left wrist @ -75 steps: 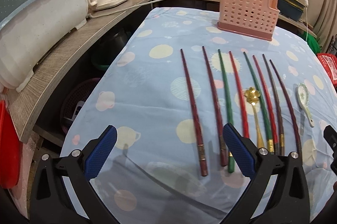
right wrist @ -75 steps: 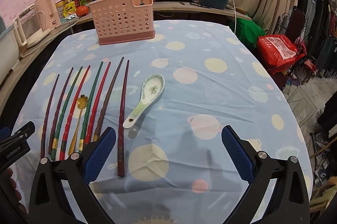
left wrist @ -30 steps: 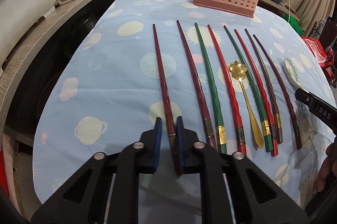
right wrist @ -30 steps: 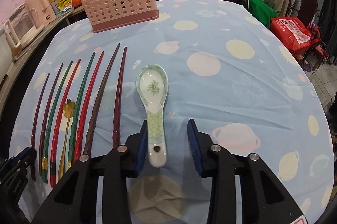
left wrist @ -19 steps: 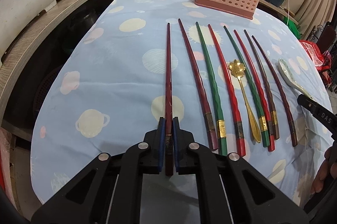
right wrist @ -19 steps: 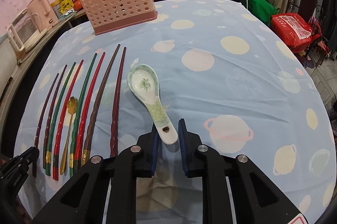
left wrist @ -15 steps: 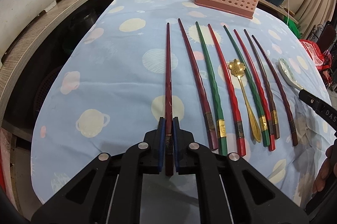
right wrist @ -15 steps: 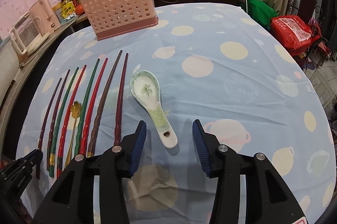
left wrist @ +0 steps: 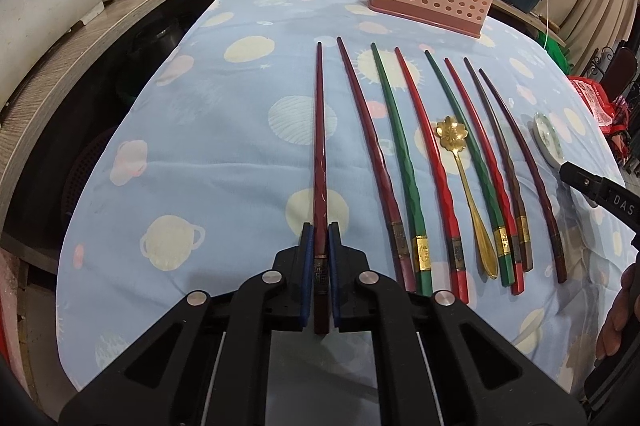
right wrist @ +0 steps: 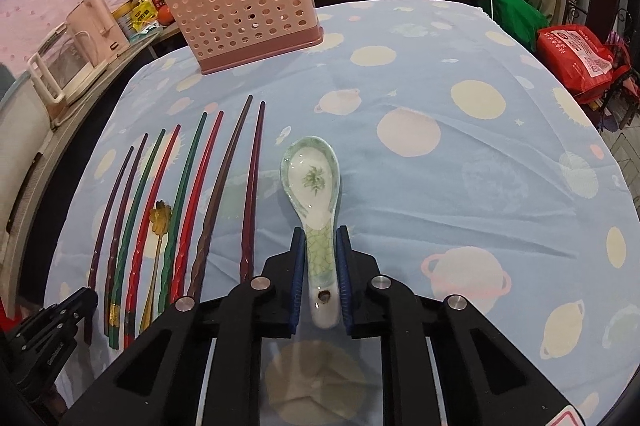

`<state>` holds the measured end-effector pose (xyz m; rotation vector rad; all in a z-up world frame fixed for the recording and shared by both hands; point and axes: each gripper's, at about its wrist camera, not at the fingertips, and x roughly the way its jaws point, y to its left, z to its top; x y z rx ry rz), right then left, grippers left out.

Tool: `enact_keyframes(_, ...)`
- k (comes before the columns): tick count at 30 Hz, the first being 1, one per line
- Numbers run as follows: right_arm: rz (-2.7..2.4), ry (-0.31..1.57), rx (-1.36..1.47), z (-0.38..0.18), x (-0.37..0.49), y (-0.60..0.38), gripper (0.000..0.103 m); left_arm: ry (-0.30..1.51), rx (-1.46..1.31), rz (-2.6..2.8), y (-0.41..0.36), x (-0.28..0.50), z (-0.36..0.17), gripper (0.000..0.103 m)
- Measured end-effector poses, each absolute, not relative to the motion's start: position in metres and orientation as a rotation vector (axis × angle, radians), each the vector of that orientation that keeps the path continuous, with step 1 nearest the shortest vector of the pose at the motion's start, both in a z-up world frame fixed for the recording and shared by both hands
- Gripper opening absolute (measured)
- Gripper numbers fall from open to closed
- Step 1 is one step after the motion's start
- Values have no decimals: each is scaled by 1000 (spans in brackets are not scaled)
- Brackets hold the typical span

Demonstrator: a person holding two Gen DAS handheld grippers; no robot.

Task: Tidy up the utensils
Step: 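Close right tool on the white spoon handle while left tool closes on the dark red chopstick, then lift and carry the spoon with right tool while left tool carries the chopstick to the pink basket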

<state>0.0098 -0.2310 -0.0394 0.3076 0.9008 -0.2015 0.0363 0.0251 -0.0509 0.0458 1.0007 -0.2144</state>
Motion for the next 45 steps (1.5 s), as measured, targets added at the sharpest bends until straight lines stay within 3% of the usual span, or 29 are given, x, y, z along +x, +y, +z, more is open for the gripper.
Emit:
enact_keyframes(23, -190, 881, 312, -28, -26, -230, 8, 1001, -3, -247, 36, 25, -46, 7)
enact_keyframes(45, -168, 766, 281, 24, -26, -229, 6, 859, -20, -287, 35, 26, 30, 7)
